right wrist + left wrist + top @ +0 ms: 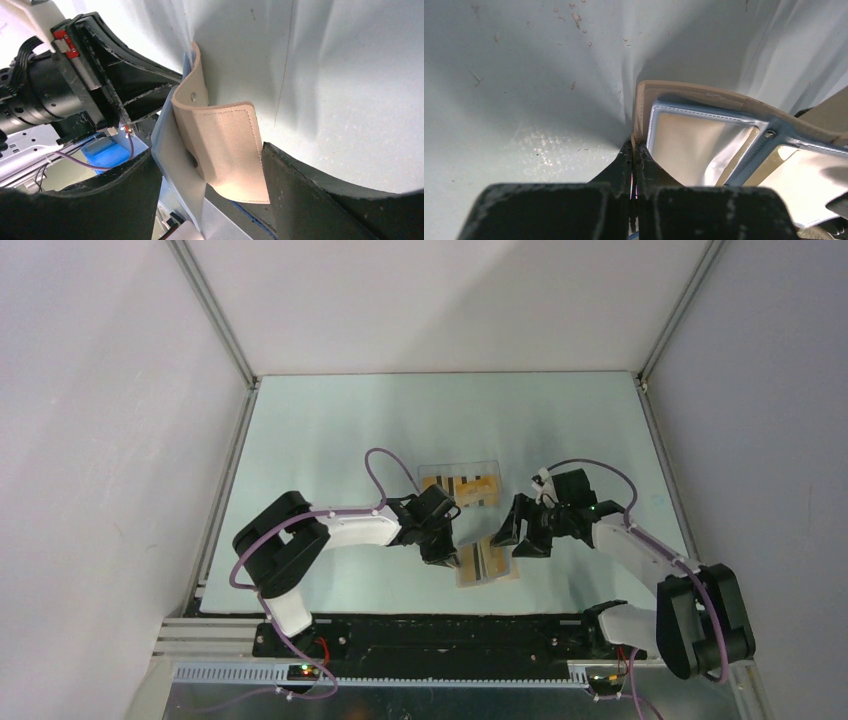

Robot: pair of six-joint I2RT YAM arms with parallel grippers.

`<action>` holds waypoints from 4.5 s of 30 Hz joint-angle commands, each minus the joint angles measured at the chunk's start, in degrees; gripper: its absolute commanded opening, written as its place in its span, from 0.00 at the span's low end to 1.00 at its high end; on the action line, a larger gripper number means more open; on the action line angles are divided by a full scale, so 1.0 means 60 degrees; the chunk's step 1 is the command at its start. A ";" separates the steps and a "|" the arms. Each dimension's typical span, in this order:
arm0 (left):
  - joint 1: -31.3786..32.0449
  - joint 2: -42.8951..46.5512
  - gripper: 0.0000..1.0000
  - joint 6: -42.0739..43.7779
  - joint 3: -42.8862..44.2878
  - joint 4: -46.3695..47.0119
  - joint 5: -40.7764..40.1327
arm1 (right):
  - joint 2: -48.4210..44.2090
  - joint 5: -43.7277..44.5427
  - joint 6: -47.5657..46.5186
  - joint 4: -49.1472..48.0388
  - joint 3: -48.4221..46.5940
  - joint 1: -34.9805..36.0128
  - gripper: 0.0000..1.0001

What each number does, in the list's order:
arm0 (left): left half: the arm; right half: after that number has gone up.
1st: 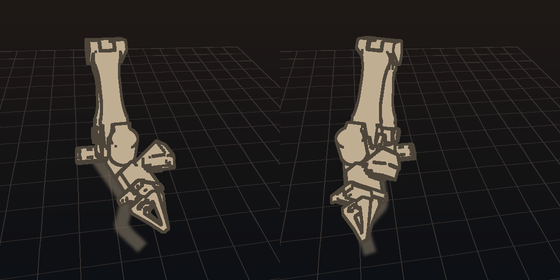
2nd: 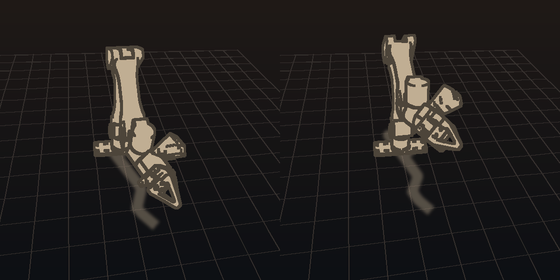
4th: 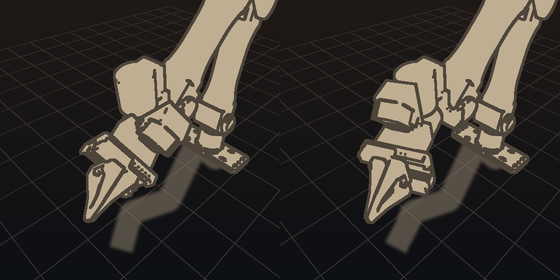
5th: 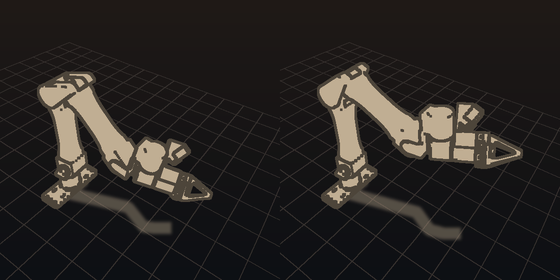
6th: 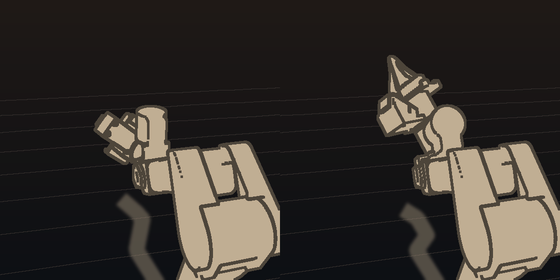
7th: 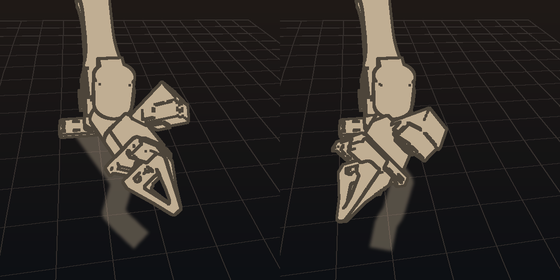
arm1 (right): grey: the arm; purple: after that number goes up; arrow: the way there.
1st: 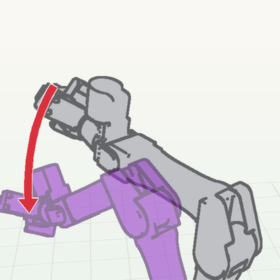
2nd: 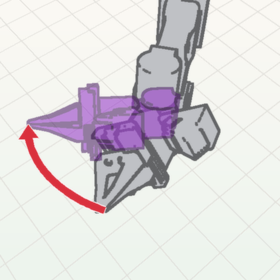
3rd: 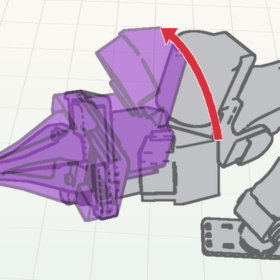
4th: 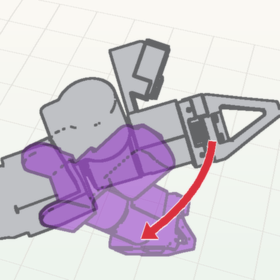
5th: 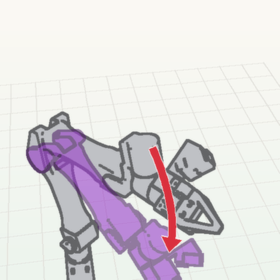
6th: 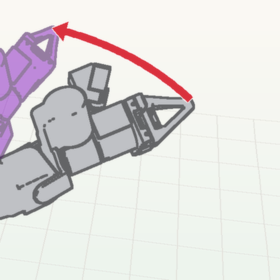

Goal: Put the credit cards into the card holder
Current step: Turn over the card holder at the center of the board, then close the card holder at the center of the board.

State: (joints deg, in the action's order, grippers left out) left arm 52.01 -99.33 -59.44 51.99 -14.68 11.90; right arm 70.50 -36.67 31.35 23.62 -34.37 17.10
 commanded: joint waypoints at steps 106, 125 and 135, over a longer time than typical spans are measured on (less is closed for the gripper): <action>0.0064 -0.0149 0.00 0.0269 0.0176 -0.0236 -0.0504 | 0.3315 -0.2329 -0.0645 0.0162 -0.1463 0.0353 0.65; -0.0104 0.1893 0.36 -0.0324 -0.0624 -0.0216 -0.1123 | 0.3236 -0.1653 0.0303 -0.1332 -0.1475 0.1490 0.61; -0.0499 0.3774 0.43 -0.0403 -0.1388 -0.0209 -0.1478 | 0.2668 -0.0103 -0.0409 -0.0199 -0.1661 0.1970 0.36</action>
State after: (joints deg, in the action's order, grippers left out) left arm 49.76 -79.40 -61.47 44.77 -16.16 4.97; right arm 88.64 -43.09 31.53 18.74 -42.68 27.68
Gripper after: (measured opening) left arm 0.420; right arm 0.409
